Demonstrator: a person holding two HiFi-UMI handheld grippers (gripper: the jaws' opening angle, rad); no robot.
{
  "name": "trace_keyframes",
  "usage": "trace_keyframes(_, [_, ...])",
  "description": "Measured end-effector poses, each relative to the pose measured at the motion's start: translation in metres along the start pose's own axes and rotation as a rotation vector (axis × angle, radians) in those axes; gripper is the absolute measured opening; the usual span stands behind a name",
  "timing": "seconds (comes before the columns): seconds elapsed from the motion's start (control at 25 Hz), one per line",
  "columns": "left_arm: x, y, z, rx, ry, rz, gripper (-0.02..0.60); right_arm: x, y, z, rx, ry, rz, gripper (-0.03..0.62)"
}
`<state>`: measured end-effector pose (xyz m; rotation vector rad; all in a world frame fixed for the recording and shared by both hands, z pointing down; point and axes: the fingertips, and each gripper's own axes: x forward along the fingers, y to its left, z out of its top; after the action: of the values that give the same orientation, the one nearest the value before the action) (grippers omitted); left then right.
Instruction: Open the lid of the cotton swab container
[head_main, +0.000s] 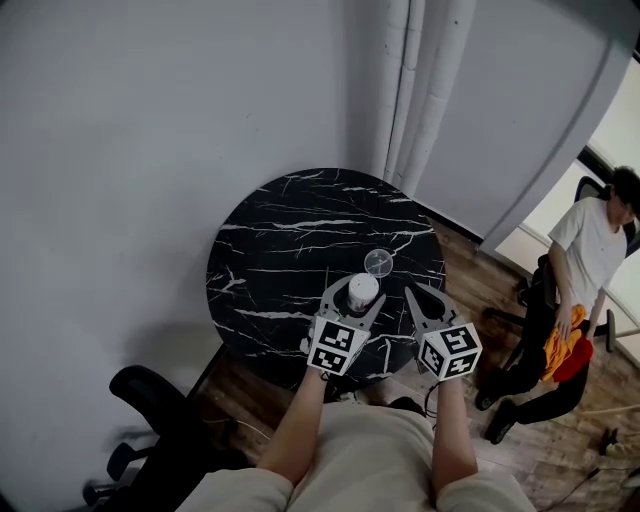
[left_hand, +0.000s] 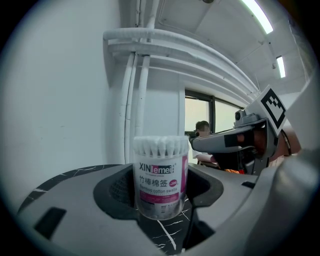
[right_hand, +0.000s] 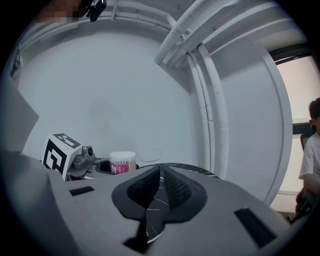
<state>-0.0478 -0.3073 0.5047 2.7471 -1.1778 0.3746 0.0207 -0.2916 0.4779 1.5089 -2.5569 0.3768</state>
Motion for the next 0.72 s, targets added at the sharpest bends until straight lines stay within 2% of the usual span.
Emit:
trace_keyframes(0.24, [-0.003, 0.010, -0.003, -0.015, 0.003, 0.028, 0.264, 0.005, 0.004, -0.007, 0.025, 0.010, 0.018, 0.037])
trace_keyframes(0.44, [-0.004, 0.019, -0.008, -0.052, 0.007, 0.057, 0.264, 0.012, 0.010, -0.015, -0.036, 0.048, 0.032, 0.034])
trace_keyframes(0.72, [-0.009, 0.023, -0.007, -0.052, 0.008, 0.070, 0.264, 0.015, 0.018, -0.022, -0.056, 0.081, 0.050, 0.034])
